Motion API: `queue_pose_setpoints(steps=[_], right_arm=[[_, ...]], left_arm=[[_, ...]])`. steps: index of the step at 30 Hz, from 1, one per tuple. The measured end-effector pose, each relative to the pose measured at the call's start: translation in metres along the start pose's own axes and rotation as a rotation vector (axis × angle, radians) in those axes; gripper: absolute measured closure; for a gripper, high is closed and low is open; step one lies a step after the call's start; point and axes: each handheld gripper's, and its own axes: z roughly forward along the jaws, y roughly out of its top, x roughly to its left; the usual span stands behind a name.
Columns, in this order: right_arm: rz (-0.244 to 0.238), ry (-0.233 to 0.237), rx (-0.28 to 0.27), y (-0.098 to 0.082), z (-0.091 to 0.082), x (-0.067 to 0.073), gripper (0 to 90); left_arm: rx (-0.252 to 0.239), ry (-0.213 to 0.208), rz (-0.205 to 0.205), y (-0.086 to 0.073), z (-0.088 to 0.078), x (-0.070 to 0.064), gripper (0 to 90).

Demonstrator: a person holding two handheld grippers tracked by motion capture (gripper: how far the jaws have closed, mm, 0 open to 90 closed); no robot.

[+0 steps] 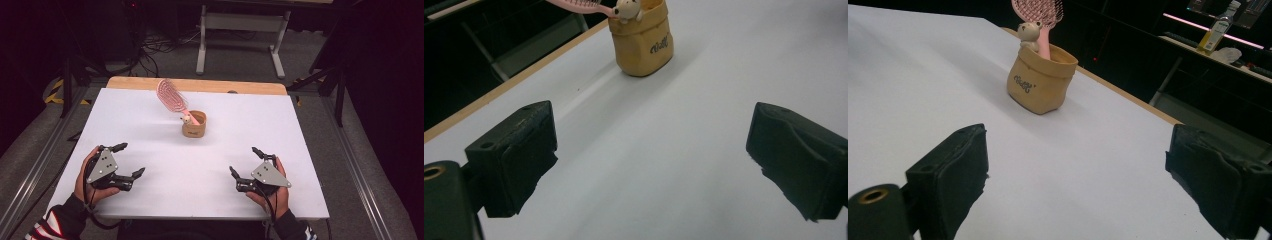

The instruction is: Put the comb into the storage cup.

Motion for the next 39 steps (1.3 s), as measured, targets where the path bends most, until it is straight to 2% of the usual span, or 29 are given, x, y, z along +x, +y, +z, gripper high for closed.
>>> queue_pose_setpoints(steps=[5, 10, 12, 14, 16, 21, 26, 31, 39], right_arm=[[0.002, -0.005, 0.001, 0.000, -0.001, -0.001, 10.0], [0.015, -0.006, 0.009, -0.002, -0.001, -0.003, 9.5], [0.021, -0.003, 0.019, -0.003, -0.001, -0.005, 8.8], [0.018, -0.001, 0.027, -0.004, -0.001, -0.006, 8.2], [0.021, -0.002, 0.029, -0.004, -0.001, -0.006, 8.2], [0.017, 0.000, 0.031, -0.005, 0.000, -0.007, 7.6], [0.016, -0.003, 0.035, -0.005, -0.001, -0.007, 7.6], [0.013, -0.004, 0.029, -0.006, -0.002, -0.007, 7.6], [0.017, -0.018, 0.021, -0.004, -0.004, -0.007, 7.6]], left_arm=[[0.020, 0.010, -0.012, -0.008, 0.000, 0.001, 6.8], [0.029, 0.016, -0.052, -0.017, -0.002, 0.002, 6.3], [0.036, 0.016, -0.082, -0.024, -0.003, 0.002, 6.2], [0.049, 0.020, -0.081, -0.026, -0.003, 0.001, 6.0], [0.038, 0.020, -0.094, -0.027, -0.004, 0.002, 5.9], [0.036, 0.018, -0.080, -0.024, 0.000, -0.002, 5.7], [0.033, 0.014, -0.090, -0.024, 0.000, -0.002, 5.7], [0.030, 0.011, -0.080, -0.022, 0.001, -0.002, 5.7], [0.029, -0.023, -0.069, -0.022, 0.003, -0.006, 5.7]])
